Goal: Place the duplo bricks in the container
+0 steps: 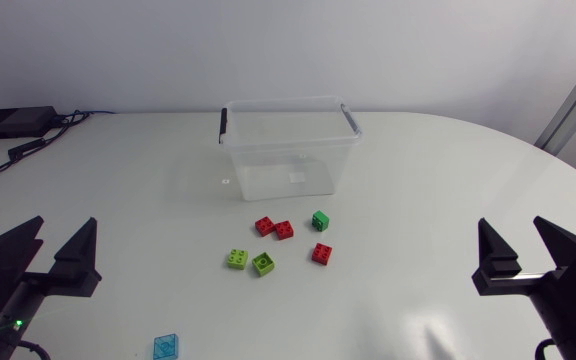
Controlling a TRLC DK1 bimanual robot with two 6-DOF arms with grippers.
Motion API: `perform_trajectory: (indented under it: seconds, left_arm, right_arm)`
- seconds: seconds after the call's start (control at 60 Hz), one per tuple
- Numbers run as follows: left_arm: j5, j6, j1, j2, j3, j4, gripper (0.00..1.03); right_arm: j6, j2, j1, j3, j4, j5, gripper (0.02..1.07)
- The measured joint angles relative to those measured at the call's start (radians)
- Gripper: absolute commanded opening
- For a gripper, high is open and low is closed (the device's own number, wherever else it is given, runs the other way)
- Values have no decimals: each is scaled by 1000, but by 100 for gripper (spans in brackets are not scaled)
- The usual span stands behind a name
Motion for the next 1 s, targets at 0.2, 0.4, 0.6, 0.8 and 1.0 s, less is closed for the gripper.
perform_trajectory:
  seconds: [0.2,0.4,0.6,0.8,1.0]
  left_arm:
    - [0,0,0,0,0,0,99]
    - [0,0,0,0,0,0,99]
    - [0,0,0,0,17,-60,99]
    - [0,0,0,151,166,-117,99]
    - [0,20,-3,383,358,-272,96]
  right_arm:
    - [0,0,0,0,0,0,102]
    - [0,0,12,0,0,0,102]
    - [0,2,26,4,-19,0,102]
    - [3,144,35,103,-25,0,102]
    - [6,349,60,247,-89,-12,102]
